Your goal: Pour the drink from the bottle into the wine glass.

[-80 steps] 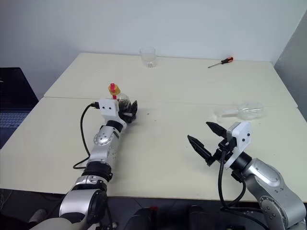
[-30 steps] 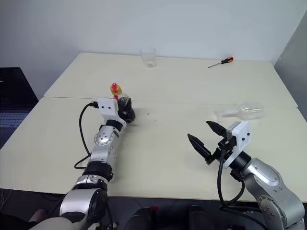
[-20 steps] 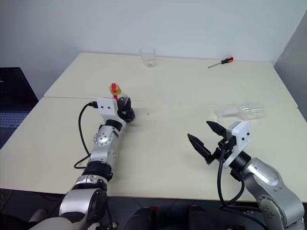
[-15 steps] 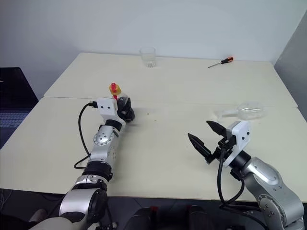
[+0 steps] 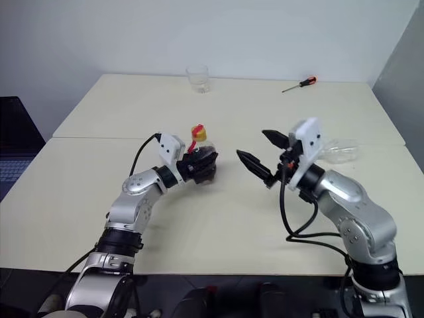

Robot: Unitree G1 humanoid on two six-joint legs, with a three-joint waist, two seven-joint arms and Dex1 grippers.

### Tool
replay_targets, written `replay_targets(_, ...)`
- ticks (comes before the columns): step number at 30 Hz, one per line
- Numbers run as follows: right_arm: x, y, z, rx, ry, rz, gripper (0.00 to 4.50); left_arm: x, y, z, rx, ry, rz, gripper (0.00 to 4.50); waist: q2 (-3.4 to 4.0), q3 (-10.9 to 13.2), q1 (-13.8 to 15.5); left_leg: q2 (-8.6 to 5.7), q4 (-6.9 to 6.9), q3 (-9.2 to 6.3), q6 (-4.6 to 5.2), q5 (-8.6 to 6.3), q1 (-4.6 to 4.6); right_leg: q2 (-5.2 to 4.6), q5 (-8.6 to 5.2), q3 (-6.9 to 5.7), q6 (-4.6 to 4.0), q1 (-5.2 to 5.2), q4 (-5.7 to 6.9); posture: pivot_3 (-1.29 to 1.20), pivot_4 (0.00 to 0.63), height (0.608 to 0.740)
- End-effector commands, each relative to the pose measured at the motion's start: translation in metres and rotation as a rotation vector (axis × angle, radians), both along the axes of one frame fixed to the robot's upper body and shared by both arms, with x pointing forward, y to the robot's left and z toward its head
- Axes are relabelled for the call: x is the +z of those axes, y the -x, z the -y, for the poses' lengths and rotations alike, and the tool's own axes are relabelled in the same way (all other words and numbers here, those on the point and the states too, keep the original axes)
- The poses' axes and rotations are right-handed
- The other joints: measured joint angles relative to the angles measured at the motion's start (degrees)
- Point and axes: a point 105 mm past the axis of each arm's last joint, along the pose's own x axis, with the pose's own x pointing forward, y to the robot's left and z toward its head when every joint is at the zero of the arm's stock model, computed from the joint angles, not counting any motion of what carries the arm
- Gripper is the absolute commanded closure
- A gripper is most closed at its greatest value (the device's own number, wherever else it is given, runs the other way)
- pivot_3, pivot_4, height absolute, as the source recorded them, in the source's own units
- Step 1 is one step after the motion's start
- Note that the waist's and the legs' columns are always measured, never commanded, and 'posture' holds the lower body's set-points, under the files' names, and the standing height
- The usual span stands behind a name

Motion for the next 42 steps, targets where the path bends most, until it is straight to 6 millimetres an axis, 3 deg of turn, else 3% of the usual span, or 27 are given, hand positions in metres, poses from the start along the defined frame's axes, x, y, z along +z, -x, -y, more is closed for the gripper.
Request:
replay_targets(1, 0.01, -0.007, -0.011, 0.052, 0.008, 0.038, 0.0, 0.032, 0.011, 0.014, -0.138, 0.016, 0.064, 3.11, 0.01, 0.0, -0.02, -0.02, 0.0, 0.01, 0.0, 0.0, 0.0, 0.0, 0.0, 0.01, 0.0, -0.01, 0.01, 0.0, 0.15, 0.74)
replay_targets(6, 0.011, -0.013, -0.02, 0.102, -0.006, 0.015, 0.0, 0.043, 0.021, 0.029, -0.255, 0.015, 0.07, 3.11, 0.01, 0.0, 0.06, -0.04, 0.02, -0.02, 0.01, 0.0, -0.06, -0.04, 0.0, 0.01, 0.0, -0.05, -0.01, 0.0, 0.15, 0.74)
replay_targets(12, 0.016, -0.02, -0.027, 0.109, -0.063, -0.021, 0.0, 0.039, 0.033, 0.039, -0.363, -0.012, 0.049, 3.11, 0.02, 0.01, 0.01, -0.03, 0.02, -0.02, 0.01, 0.0, -0.08, -0.14, 0.01, 0.06, 0.0, -0.11, 0.02, 0.0, 0.15, 0.74)
replay_targets(27, 0.028, -0.02, -0.041, 0.166, -0.086, -0.027, 0.0, 0.041, 0.032, 0.045, -0.393, -0.015, 0.052, 3.11, 0.04, 0.02, -0.03, -0.02, 0.01, -0.02, 0.01, 0.0, -0.09, -0.2, 0.02, 0.07, -0.03, -0.14, 0.02, 0.0, 0.15, 0.74)
replay_targets(30, 0.028, -0.019, -0.042, 0.175, -0.085, -0.028, 0.62, 0.041, 0.032, 0.046, -0.394, -0.017, 0.057, 3.11, 0.04, 0.02, -0.03, 0.0, 0.01, -0.03, 0.01, 0.0, -0.09, -0.2, 0.02, 0.06, -0.03, -0.14, 0.03, 0.0, 0.15, 0.74)
replay_targets(37, 0.031, -0.022, -0.042, 0.175, -0.086, -0.018, 3.13, 0.039, 0.033, 0.047, -0.39, -0.015, 0.061, 3.11, 0.04, 0.02, -0.04, 0.0, 0.01, -0.03, 0.01, 0.0, -0.09, -0.21, 0.02, 0.06, -0.02, -0.14, 0.02, 0.0, 0.15, 0.74)
replay_targets(42, 0.032, -0.022, -0.042, 0.188, -0.081, -0.01, 3.25, 0.041, 0.034, 0.047, -0.398, -0.013, 0.065, 3.11, 0.05, 0.03, -0.03, 0.0, 0.01, -0.03, 0.01, 0.0, -0.09, -0.21, 0.02, 0.06, -0.03, -0.14, 0.03, 0.0, 0.15, 0.74)
